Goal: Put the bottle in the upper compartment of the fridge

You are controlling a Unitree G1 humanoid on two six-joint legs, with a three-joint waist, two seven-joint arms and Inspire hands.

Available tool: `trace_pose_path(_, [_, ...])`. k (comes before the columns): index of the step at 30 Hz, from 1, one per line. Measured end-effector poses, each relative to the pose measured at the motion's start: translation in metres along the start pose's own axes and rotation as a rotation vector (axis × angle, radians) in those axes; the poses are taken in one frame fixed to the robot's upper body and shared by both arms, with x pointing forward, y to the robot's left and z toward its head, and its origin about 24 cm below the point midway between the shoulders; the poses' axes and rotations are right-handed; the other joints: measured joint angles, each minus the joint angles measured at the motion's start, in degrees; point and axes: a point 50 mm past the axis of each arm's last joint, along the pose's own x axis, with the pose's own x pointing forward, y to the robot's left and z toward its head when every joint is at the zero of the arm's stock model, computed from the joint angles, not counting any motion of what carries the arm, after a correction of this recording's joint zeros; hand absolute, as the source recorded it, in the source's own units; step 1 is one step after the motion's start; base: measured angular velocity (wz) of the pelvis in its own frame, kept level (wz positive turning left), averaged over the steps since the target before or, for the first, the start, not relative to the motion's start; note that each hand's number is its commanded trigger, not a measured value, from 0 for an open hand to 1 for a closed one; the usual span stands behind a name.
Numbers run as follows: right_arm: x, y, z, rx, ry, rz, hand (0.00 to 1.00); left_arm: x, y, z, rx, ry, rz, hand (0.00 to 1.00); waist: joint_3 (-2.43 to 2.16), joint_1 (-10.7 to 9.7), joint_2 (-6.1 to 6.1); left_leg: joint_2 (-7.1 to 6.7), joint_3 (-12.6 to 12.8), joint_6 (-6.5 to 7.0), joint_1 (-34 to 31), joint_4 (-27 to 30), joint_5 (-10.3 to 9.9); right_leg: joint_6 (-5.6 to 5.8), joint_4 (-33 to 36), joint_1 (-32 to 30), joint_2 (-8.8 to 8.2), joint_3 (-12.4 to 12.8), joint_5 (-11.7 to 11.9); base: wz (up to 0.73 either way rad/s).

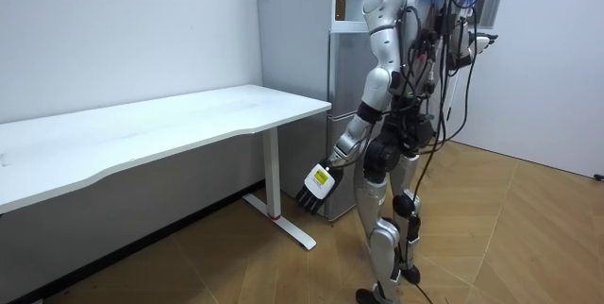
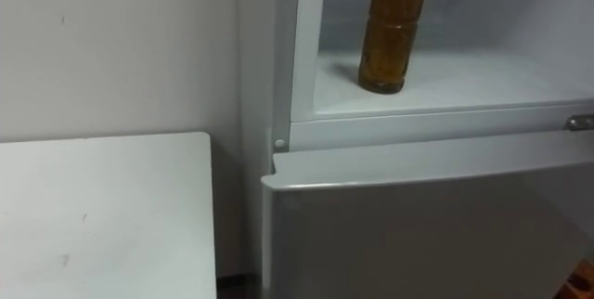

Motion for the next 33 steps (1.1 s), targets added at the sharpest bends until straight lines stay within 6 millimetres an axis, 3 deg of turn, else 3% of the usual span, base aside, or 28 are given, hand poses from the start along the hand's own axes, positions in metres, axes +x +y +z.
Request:
trace_pose_path(9, [-0.005,0.008,0.003,-0.055,-0.094,-0.01,0.0,-0.002,-0.003,-0.015,-0.022,0.059,0.004,0.0,0.03,0.0,0.14,-0.01,0.0,0.0,0.0,0.1,0.0,-0.08,1.2,-0.7,-0.06,0.1,-0.4,0.0])
trace_pose_path(12, [-0.01,0.014,0.013,-0.042,-0.162,0.025,0.0,-0.003,0.002,-0.019,-0.039,0.074,0.024,0.0,0.03,-0.1,0.09,0.03,0.1,-0.01,0.0,0.2,0.0,-0.31,2.1,-1.2,-0.06,0.4,-0.7,-0.06])
trace_pose_path(17, [-0.016,0.018,0.016,-0.093,-0.259,0.075,0.0,0.0,-0.003,-0.013,-0.043,0.057,0.011,0.0,0.09,0.2,0.17,-0.09,0.3,-0.01,0.0,0.1,0.0,-0.24,2.9,-1.7,-0.24,0.7,-0.9,-0.01])
trace_pose_path(21, [-0.027,0.026,0.01,-0.129,-0.277,0.156,0.0,0.0,-0.003,-0.014,-0.043,0.061,0.005,0.0,0.11,1.3,0.13,-0.03,1.4,0.0,0.2,0.1,0.0,-0.25,3.1,-2.0,-0.09,1.7,-0.9,-0.12])
trace_pose_path(33, [-0.058,0.045,0.001,-0.291,-0.427,0.456,0.0,0.0,-0.007,-0.019,-0.042,0.09,-0.034,0.0,0.39,1.7,-0.37,-0.04,1.5,0.0,0.1,0.1,0.0,-0.27,3.2,-2.4,-0.02,2.1,-0.9,-0.02])
